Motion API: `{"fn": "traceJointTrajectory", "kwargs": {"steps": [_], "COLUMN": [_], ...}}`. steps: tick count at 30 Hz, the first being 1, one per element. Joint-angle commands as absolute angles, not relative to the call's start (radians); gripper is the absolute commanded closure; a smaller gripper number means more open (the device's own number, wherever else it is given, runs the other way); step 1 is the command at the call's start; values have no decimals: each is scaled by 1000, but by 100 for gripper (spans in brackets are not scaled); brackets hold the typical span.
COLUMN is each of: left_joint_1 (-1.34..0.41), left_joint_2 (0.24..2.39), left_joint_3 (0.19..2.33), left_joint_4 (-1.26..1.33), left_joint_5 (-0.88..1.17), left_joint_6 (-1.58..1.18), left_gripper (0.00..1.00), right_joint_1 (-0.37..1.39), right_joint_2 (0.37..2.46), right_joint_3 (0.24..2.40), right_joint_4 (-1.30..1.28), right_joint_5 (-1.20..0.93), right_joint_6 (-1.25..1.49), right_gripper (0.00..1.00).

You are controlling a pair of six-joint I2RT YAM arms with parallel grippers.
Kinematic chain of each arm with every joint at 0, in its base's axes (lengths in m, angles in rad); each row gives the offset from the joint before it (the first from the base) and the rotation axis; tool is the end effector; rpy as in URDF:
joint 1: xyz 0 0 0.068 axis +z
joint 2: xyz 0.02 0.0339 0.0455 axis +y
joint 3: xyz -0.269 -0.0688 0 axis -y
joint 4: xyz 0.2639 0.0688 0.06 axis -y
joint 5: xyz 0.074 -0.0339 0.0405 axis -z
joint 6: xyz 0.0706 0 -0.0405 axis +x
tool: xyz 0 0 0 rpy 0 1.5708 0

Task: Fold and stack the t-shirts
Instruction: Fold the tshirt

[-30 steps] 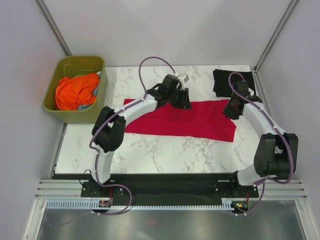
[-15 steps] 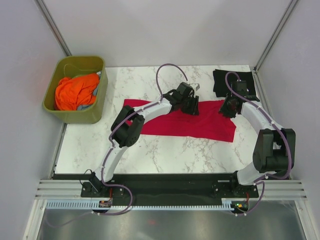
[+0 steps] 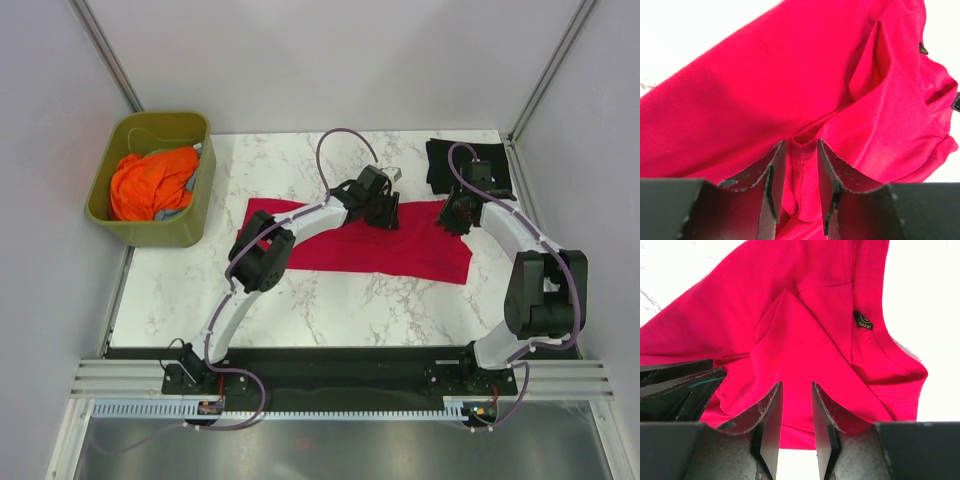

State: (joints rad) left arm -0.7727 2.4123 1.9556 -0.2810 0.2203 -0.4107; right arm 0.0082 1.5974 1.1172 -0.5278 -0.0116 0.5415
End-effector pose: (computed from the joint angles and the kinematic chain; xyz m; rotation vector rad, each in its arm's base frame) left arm 0.4114 -0.4227 0.1341 0.5567 2.3786 -0.8261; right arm 0.3661 0.0038 0.1914 0.6794 2.5039 0.2180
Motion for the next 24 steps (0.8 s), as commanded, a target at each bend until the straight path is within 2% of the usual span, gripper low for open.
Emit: {"fn": "traceJointTrajectory", "kwargs": {"steps": [1,3,5,6,7,8,10,24], "left_joint_1": [-779,-779,-781,-782,-782,-782,-782,-769], "left_joint_2": [2431,2434,2431,2431,2430,2422,2405,2301], "left_joint_3": [2009,2013,2014,2013,2014,2014,2006,1977], "left_joint_4": [-259,-259,-259,-261,-262,-265,-272,-261], "left_joint_5": [245,256,262,265,264,250,238,195], "left_joint_6": [-359,-364,-367,-365,-365,-371,-382,-604], "left_gripper": [62,65,72,76,85,91,98,98], "right_joint_1": [6,6,6,6,6,6,5,6], "right_joint_2": [1605,1612,1617,1620,1623,1628,1635,1809], "right_joint_3": [1155,1163,1170,1173,1177,1181,1184,1273], "right_joint_4": [-489,-491,-489,-489,-491,-489,-486,-384], "right_joint_5": [-14,-12,-12,-12,-12,-12,-8,29], "right_joint_6": [534,532,532,534,534,534,534,466], "right_gripper": [62,62,62,62,62,62,62,59]}}
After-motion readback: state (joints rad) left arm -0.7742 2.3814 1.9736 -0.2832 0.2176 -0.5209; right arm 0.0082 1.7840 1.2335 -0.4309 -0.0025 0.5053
